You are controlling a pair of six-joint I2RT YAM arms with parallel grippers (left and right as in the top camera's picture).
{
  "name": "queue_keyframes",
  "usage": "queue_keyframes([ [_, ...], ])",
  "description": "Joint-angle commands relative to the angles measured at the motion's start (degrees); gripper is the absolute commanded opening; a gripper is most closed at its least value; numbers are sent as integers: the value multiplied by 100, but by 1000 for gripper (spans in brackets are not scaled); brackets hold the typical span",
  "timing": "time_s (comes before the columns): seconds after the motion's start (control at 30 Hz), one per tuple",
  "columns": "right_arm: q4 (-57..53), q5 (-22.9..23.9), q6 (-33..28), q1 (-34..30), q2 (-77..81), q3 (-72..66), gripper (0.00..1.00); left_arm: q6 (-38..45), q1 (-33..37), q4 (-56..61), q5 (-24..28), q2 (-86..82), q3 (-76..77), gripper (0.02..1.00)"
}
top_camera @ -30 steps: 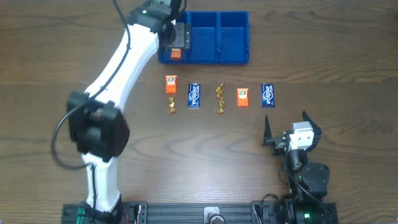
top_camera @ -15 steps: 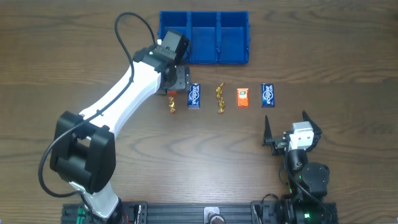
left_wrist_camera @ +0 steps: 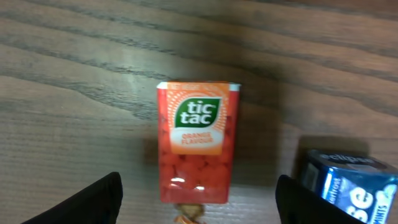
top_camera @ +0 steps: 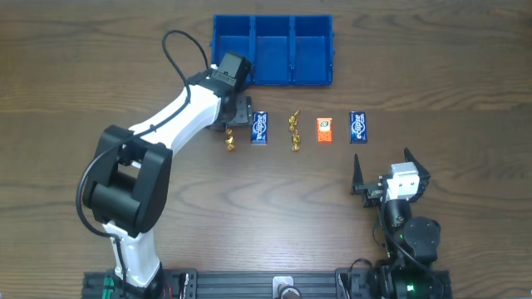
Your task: Sort Candies Into Trays
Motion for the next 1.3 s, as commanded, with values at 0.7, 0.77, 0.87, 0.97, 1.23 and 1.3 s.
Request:
queue_keyframes([
  [0.7, -37, 13, -72, 0, -42, -15, 998, -63, 107, 262, -68, 363, -7, 590],
  [0.77, -37, 13, -72, 0, -42, -13, 998, -63, 107, 271, -68, 363, 13, 546],
  [0.87, -35, 13, -72, 0, -42, -13, 998, -63, 107, 278, -68, 365, 17, 457],
  [0.97, -37, 13, -72, 0, -42, -13, 998, -57, 107, 278, -70, 367, 17, 345],
  [1.23, -37, 13, -72, 0, -42, -13, 998, 20, 15, -404, -267, 177, 752, 226],
  [1.3, -35, 13, -72, 0, -42, -13, 998, 35, -59, -789, -476, 50, 1320, 224],
])
